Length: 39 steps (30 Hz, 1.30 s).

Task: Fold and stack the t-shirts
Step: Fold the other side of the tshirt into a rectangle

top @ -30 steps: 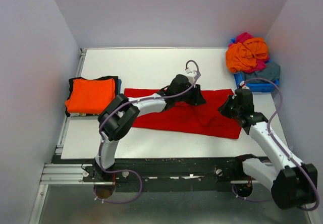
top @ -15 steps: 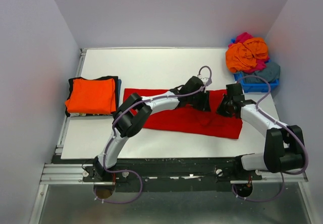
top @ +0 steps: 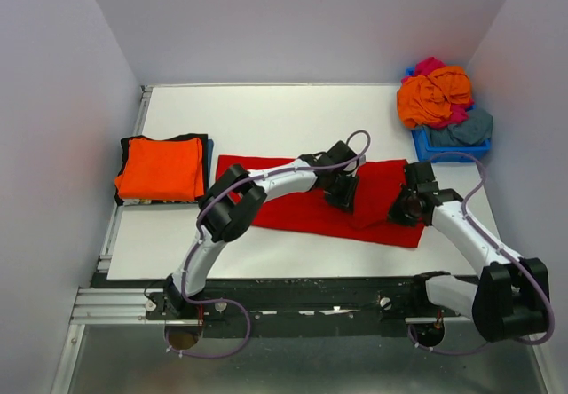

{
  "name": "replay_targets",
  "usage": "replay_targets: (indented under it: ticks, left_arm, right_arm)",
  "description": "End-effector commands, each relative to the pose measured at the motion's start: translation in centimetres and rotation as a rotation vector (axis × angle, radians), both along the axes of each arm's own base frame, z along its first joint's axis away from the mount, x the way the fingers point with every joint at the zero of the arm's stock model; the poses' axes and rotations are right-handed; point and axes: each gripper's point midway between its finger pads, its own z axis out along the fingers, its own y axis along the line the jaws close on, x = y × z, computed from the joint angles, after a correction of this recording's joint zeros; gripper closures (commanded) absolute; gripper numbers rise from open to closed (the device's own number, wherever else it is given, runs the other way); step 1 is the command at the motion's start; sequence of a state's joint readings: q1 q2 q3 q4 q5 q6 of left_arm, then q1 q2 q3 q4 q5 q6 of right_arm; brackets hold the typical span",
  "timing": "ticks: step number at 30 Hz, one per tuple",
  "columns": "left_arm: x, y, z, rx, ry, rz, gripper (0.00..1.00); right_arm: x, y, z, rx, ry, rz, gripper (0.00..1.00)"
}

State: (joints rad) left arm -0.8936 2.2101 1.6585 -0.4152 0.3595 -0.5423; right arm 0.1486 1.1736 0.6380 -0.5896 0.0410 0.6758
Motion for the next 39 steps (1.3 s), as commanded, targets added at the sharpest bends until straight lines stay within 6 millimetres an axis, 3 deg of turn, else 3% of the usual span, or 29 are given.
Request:
replay_targets:
  ticks: [1, 5, 10, 14, 17, 23, 26, 29, 35, 39]
  left_arm:
    - [-1.8, 3.5, 0.3, 0.118, 0.0, -0.008, 0.65]
    - [-1.6, 4.5, 1.1, 0.127, -0.039, 0.023, 0.66]
    - [-1.9, 3.0, 2.7, 0.016, -0.036, 0.023, 0.66]
    - [-1.5, 2.4, 3.5, -0.025, -0.047, 0.029, 0.66]
    - [-1.1, 2.9, 4.0, -0.001, -0.073, 0.047, 0.66]
    - [-1.7, 5.6, 2.4, 0.123, -0.05, 0.072, 0.66]
    - [-2.3, 6.5, 1.5, 0.139, -0.036, 0.076, 0.66]
    - [-2.5, 6.6, 1.0, 0.145, -0.028, 0.074, 0.66]
    - [-1.7, 5.9, 3.2, 0.107, -0.071, 0.075, 0.66]
    - [-1.3, 5.5, 5.2, 0.068, -0.096, 0.085, 0.65]
  right_arm:
    - [-2.0, -1.1, 0.4, -0.027, 0.025, -0.071, 0.99]
    - [-0.7, -1.1, 1.3, -0.024, -0.034, -0.07, 0.99]
    - [1.8, 0.8, 1.7, 0.044, -0.044, 0.0, 0.99]
    - [2.1, 3.0, 1.2, 0.135, -0.046, 0.052, 0.99]
    - [1.3, 3.3, 0.2, 0.148, -0.006, 0.061, 0.99]
    - [-2.5, 3.4, -2.0, 0.145, 0.087, 0.051, 0.99]
    - [-4.7, 2.4, -2.2, 0.115, 0.138, -0.004, 0.99]
    - [-6.3, 2.8, -1.9, 0.156, 0.15, -0.014, 0.99]
    - [-7.1, 2.8, -0.5, 0.189, 0.062, -0.027, 0.99]
    - [-5.5, 3.3, 0.7, 0.204, 0.0, 0.014, 0.99]
